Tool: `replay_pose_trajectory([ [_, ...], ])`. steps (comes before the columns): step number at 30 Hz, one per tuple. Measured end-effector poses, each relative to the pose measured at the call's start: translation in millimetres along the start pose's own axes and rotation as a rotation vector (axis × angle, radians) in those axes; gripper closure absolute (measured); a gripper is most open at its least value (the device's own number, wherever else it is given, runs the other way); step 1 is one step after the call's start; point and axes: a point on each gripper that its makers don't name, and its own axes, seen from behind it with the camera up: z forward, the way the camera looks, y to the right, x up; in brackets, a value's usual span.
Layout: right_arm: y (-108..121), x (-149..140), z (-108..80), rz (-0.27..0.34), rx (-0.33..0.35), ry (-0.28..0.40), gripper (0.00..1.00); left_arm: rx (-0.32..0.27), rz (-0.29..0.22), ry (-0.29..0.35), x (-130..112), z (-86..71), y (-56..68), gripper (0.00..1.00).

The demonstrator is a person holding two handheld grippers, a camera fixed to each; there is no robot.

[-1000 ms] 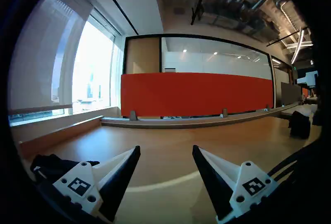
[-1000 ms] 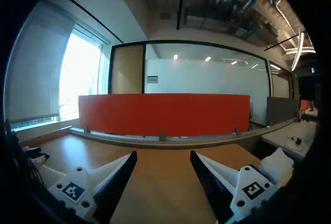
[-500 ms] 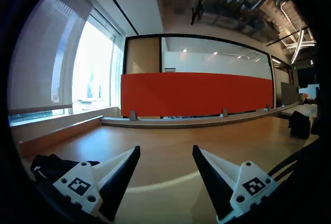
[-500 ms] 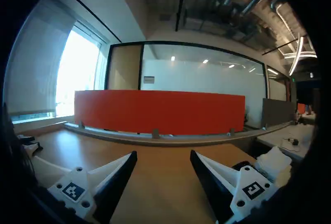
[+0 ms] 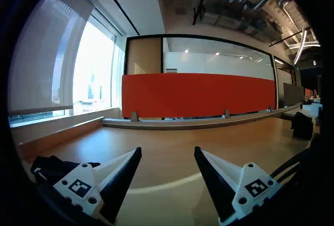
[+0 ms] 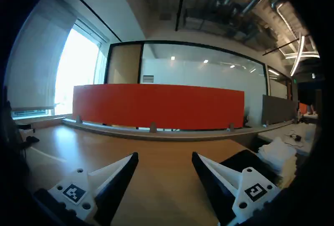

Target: Fold towel

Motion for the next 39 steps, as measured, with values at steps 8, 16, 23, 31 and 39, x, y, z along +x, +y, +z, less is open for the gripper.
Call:
replay_pose_trajectory([
  [8, 5.5, -15.1, 4.6, 0.046, 0.001, -0.006, 0.00, 0.000, 0.000, 0.000, 0.0, 0.0, -0.1, 0.07],
  [16, 15.3, -19.4, 5.5, 0.069, -0.010, 0.007, 0.00, 0.000, 0.000, 0.000, -0.1, 0.1, -0.4, 0.06],
  [23, 9.6, -22.0, 5.0, 0.062, -0.005, 0.009, 0.00, 0.000, 0.000, 0.000, -0.2, 0.0, -0.4, 0.06],
  [31, 7.3, -29.2, 5.8, 0.050, -0.004, 0.010, 0.00, 0.000, 0.000, 0.000, -0.2, -0.1, 0.0, 0.06],
  [39, 8.7, -36.6, 6.4, 0.044, -0.012, 0.005, 0.00, 0.000, 0.000, 0.000, -0.4, -0.1, 0.1, 0.06],
])
